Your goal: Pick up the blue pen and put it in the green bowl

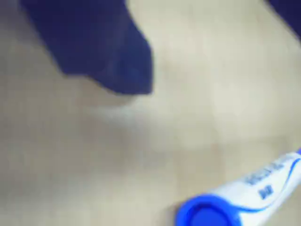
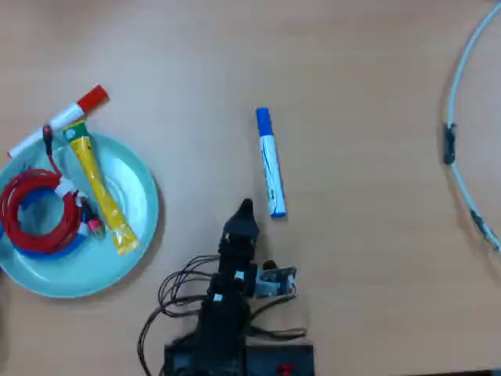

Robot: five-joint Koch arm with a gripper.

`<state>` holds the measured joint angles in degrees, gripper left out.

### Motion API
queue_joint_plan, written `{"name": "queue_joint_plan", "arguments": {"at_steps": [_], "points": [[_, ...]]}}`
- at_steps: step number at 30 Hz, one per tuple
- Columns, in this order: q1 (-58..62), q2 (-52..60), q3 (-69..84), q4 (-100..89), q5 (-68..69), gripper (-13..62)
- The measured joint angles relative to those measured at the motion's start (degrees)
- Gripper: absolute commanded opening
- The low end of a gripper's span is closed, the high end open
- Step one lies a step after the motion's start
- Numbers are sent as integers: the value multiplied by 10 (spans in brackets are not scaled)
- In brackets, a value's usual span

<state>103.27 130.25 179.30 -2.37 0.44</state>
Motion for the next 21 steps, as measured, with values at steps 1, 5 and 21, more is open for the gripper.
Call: {"name": "queue_joint_plan", "arguments": {"at_steps": [1,5,21], "points": [[-15,0,-4,-3,6,367],[-133,0,-9,-14,51,367],[-149,0,-339,472,58,367]]}}
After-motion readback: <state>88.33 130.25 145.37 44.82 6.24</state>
